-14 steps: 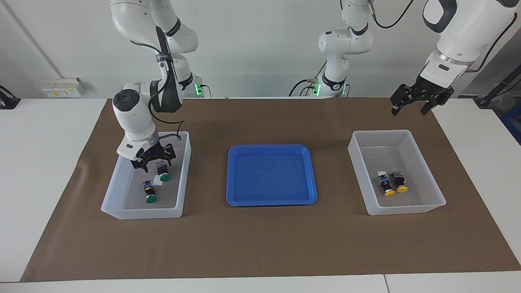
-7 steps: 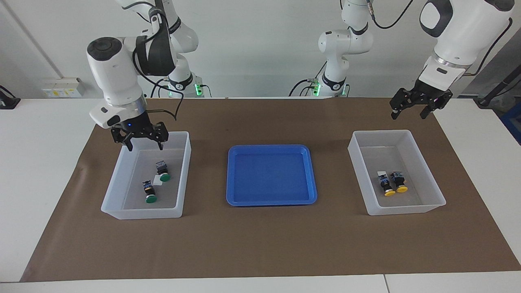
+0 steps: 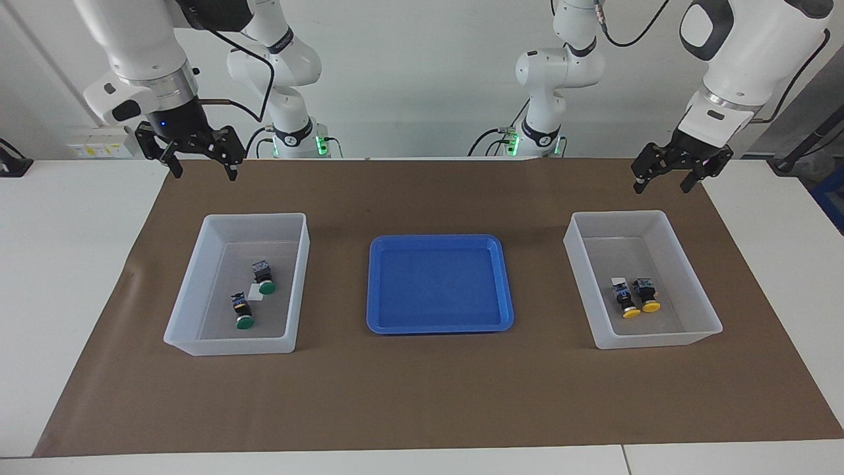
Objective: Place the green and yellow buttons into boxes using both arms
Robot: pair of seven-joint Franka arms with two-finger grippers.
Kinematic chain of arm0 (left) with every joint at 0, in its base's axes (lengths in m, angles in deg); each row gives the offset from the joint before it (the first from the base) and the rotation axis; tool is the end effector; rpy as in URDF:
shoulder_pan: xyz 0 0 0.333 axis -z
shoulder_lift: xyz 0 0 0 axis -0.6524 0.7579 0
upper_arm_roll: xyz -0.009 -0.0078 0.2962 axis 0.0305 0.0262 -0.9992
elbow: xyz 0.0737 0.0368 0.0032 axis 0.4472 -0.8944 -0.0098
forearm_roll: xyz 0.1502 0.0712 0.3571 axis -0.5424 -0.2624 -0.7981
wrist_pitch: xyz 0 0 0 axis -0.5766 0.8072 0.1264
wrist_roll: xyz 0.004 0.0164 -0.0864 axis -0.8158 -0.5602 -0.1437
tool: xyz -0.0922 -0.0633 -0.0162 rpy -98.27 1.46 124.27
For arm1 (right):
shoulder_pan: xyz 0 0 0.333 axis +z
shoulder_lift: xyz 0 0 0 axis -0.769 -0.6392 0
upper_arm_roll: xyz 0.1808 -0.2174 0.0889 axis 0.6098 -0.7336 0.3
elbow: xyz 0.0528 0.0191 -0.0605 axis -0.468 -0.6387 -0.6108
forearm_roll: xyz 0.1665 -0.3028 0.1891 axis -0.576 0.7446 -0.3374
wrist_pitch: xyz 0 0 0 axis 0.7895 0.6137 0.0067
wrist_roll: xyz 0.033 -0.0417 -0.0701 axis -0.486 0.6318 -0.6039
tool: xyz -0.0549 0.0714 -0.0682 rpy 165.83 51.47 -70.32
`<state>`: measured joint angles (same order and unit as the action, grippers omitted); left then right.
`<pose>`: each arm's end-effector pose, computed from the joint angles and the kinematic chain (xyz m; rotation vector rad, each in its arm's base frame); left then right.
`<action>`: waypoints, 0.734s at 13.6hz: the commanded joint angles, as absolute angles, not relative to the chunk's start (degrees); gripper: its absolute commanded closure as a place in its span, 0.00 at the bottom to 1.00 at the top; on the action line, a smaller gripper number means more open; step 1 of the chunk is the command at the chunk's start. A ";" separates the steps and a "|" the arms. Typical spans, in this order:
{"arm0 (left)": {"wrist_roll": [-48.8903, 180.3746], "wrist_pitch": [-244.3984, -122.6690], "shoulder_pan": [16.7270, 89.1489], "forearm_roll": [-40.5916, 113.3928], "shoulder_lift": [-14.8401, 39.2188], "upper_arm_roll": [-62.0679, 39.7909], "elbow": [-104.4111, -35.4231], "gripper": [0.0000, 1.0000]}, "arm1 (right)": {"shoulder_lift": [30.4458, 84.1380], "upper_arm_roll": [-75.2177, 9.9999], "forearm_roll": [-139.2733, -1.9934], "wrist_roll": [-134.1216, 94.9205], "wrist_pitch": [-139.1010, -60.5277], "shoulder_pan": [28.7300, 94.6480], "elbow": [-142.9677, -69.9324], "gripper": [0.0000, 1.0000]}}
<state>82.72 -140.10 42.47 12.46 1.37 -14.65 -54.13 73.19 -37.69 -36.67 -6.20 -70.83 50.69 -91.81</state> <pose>0.5584 -0.0146 0.5873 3.1176 -0.0739 0.0648 0.5494 0.0178 0.6123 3.0816 -0.0772 0.0079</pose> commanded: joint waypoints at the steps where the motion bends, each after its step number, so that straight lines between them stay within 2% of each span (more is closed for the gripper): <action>1: 82.33 -141.30 42.13 11.79 -0.33 -14.43 -56.26 0.00 | 74.30 -37.53 -37.67 -5.62 -70.46 50.79 -94.02 0.00; 10: 82.33 -141.30 42.13 11.79 -0.33 -14.43 -56.26 0.00 | 74.13 -37.70 -40.99 -8.61 -68.62 49.92 -91.91 0.00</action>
